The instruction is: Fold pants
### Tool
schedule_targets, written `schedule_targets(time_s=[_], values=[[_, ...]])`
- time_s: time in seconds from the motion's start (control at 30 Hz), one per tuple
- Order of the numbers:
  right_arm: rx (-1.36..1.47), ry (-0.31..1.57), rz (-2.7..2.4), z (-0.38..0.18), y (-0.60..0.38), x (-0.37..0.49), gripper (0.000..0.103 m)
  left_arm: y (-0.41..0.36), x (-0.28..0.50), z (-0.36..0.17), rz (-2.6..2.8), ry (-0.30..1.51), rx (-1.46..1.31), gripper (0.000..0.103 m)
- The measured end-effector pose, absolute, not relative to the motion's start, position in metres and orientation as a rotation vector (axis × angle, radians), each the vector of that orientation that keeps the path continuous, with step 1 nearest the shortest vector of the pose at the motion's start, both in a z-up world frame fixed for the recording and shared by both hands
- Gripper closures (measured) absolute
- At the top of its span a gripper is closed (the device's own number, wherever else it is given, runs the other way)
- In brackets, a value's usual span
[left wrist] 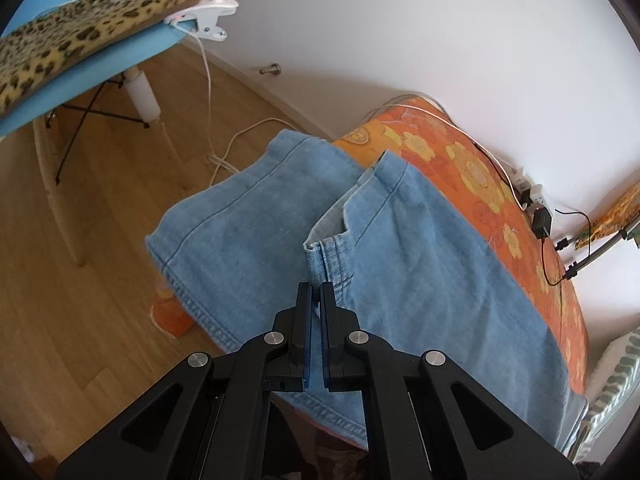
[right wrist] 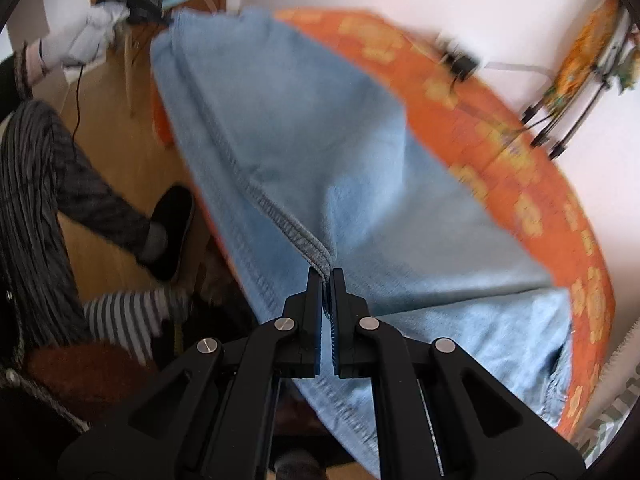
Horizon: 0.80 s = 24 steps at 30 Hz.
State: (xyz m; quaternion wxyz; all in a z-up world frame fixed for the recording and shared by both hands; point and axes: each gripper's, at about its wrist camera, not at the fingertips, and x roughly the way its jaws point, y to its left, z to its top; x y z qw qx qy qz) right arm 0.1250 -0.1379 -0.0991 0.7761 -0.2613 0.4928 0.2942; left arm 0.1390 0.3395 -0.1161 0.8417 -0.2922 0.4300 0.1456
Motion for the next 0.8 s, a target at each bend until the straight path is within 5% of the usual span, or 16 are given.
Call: schedule_targets(time_s=[0.33, 0.4, 0.57, 0.8], values=[[-0.481, 1.070, 0.789, -0.048, -0.100, 0.169, 0.069, 0.359, 0.131, -0.125, 0.255, 0.905, -0.678, 0.101], [-0.451, 1.022, 0.817, -0.032, -0.081, 0.188, 0.056, 0.362, 0.133, -0.126, 0.250, 0.913, -0.687, 0.095], [-0.423, 0.937, 0.871, -0.020, -0.014, 0.248, 0.054, 0.364, 0.140, -0.132, 0.223, 0.938, -0.697, 0.061], [-0.390, 0.943, 0.949, -0.037, 0.084, 0.323, 0.043, 0.371, 0.142, -0.154, 0.207, 0.987, -0.753, 0.059]])
